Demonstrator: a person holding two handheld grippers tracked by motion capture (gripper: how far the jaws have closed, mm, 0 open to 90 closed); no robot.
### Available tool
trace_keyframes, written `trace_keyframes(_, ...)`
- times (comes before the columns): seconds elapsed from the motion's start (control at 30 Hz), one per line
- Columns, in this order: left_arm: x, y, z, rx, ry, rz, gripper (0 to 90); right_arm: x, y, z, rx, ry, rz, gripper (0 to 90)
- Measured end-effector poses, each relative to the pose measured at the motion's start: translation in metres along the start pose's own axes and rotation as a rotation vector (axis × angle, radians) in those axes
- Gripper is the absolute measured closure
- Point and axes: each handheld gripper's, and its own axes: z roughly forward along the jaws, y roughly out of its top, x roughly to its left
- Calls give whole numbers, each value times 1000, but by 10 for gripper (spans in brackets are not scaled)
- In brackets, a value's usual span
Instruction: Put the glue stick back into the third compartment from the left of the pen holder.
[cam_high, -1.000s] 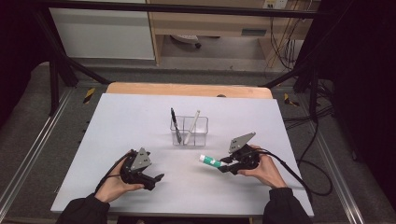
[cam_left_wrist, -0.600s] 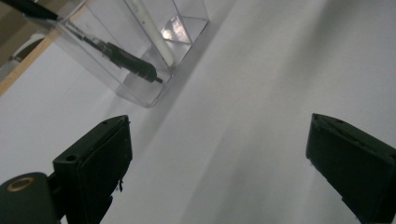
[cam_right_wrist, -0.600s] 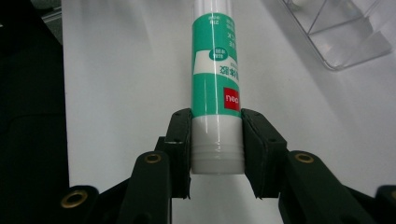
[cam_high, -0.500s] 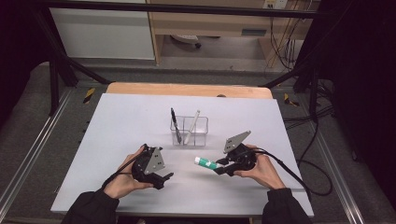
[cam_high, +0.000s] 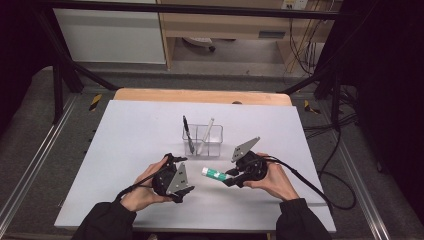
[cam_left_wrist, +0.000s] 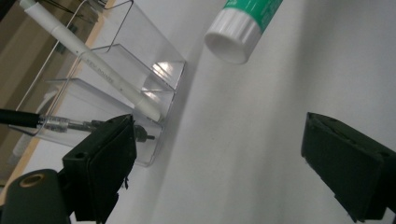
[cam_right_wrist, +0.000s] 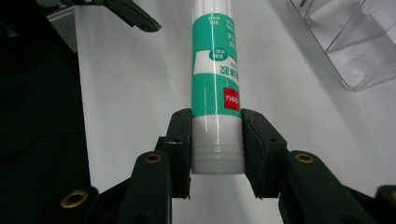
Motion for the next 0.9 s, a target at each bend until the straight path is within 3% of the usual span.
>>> trace_keyframes(0.3, -4, 9, 10, 8, -8, 119, 128, 2, 8, 6, 25, 16, 8, 655)
trace_keyframes(0.6, -8, 21, 20, -15, -24, 216, 162, 3, 10, 9, 37, 22, 20, 655)
trace_keyframes(0.9, -14, 31, 30, -20, 0, 317, 231, 5, 15, 12, 46, 34, 49, 655)
